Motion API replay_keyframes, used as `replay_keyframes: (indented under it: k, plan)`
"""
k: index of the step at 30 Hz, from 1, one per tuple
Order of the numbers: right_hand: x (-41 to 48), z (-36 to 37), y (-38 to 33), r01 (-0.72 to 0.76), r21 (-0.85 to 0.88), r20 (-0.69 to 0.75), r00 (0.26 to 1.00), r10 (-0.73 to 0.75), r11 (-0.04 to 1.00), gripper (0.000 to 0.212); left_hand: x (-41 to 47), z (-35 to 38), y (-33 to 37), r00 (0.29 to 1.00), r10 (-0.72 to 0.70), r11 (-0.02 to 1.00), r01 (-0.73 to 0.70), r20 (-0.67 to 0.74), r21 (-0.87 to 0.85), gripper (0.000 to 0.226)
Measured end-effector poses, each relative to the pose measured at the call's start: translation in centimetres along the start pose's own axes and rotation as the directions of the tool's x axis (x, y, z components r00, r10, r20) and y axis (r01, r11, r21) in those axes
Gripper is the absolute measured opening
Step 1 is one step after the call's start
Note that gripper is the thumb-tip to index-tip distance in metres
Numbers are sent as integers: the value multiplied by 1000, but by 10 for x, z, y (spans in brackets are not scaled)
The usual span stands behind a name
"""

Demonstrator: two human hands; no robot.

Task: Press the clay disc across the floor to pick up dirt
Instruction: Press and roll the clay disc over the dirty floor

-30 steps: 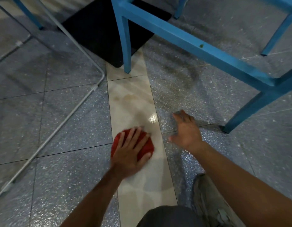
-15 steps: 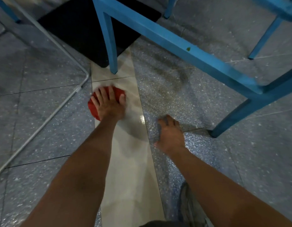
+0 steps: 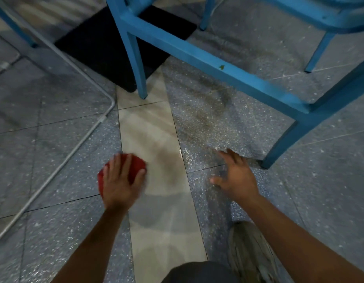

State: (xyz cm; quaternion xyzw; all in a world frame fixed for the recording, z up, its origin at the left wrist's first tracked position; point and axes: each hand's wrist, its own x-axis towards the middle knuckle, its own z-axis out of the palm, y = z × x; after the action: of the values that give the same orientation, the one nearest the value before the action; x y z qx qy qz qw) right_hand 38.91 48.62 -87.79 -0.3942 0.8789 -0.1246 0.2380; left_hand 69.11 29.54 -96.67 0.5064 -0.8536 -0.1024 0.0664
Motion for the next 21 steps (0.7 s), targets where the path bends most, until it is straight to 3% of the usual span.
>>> replay_keyframes:
  k: [3, 6, 10, 12, 16, 18, 21]
  plan:
    - [-4, -8, 6, -23, 26, -32, 999, 24, 999, 87, 28, 6, 0, 963, -270, 963, 269, -16, -20, 85]
    - [-12, -3, 6, 16, 44, -115, 993, -11, 999, 76, 78, 13, 29, 872, -484, 872, 475, -68, -115, 87]
    - [-19, 7, 11, 90, 32, -195, 977, -82, 995, 64, 140, 19, 90, 800, -599, 794, 597, 14, -120, 92]
    - [-22, 10, 15, 92, 66, -261, 963, -71, 994, 55, 160, 29, 120, 864, -504, 862, 504, 24, -54, 90]
    - [-30, 9, 17, 87, 105, -351, 935, -45, 991, 42, 165, 45, 191, 979, -160, 987, 158, 128, 26, 88]
    - [-33, 6, 15, 92, 120, -380, 924, -40, 988, 38, 148, 50, 226, 986, 6, 999, -13, 168, 40, 88]
    - [-34, 3, 10, 94, 115, -383, 923, -43, 989, 36, 117, 57, 269, 928, 258, 964, -266, 267, -8, 83]
